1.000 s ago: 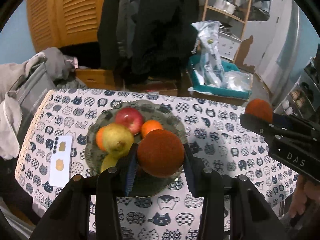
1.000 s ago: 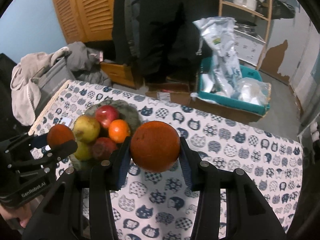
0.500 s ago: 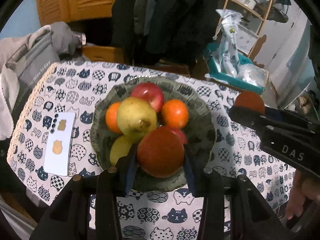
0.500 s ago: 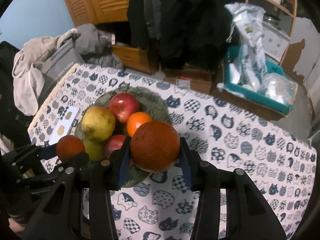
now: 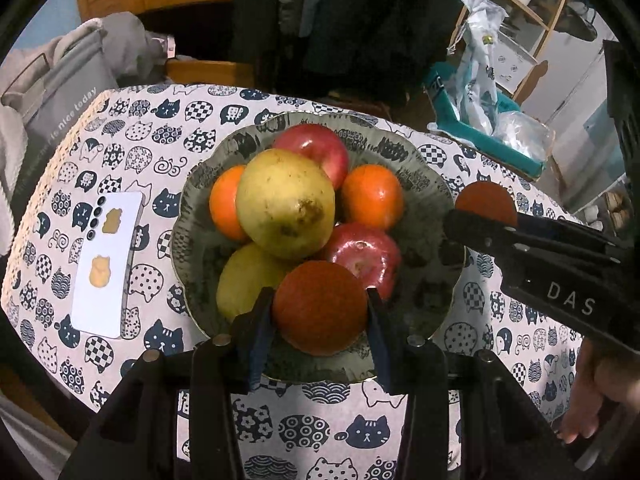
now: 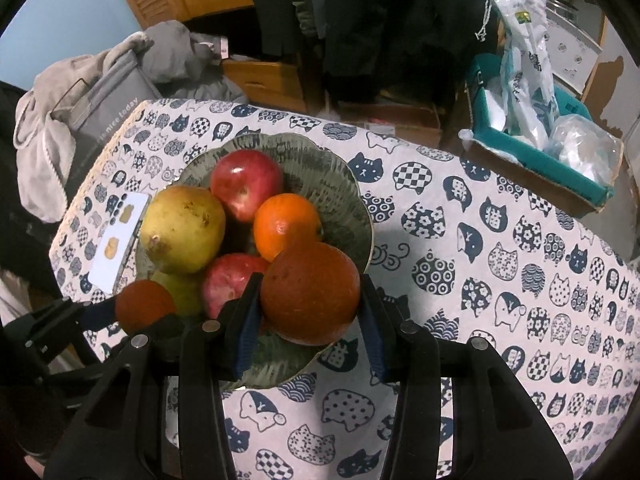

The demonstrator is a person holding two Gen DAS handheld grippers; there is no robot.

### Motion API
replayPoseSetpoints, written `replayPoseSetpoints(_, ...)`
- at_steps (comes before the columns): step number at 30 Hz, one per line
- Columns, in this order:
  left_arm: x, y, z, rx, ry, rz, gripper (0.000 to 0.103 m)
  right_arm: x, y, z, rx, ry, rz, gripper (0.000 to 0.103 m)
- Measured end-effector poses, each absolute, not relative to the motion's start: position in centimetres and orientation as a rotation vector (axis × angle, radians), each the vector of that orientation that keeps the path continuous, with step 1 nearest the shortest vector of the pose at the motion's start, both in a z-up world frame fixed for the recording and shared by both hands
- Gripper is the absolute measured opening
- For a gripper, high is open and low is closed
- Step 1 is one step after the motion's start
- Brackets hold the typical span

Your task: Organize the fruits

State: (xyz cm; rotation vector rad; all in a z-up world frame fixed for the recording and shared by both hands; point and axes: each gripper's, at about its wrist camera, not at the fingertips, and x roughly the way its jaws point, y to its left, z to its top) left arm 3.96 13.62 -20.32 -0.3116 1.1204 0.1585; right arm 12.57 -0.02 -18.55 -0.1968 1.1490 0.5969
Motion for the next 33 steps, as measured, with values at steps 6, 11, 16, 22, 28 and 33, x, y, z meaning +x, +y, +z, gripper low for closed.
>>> replayPoseSetpoints(6, 4.1, 14.1, -20.7, -0.335, 1.133, 0.166, 0.052, 13.2, 0.4, -19.1, -0.172, 1.178, 0.616, 0.045)
replayPoseSetpoints(11, 4.0, 14.2, -19.7, -0.324, 1.103, 0.178, 0.066, 13.4, 0.6, -19.0, -0.163, 1.176, 0.625, 0.054)
replayPoseSetpoints(16, 3.9, 14.5, -19.0, -0.333, 1.088, 0.183, 0.066, 13.4, 0.4, -17.7, -0.152, 1.141, 0.631, 0.058)
replayPoseSetpoints(22, 3.3, 14.2, -16.9, -0.324, 1.045, 0.19, 0.066, 12.7, -0.5, -14.9, -0.167, 1.066, 0.595, 0.058)
replayPoseSetpoints(28, 2.4, 14.1, -13.8, -0.306, 0.967, 0.197, 0.071, 11.2, -1.8, -11.1, -0.192, 0.956, 0.549, 0.061)
replayPoseSetpoints(33, 1.6, 13.8, -11.2, -0.277, 0.909, 0.2, 0.077, 9.7, -3.0, -7.9, -0.195, 0.873, 0.526, 0.07)
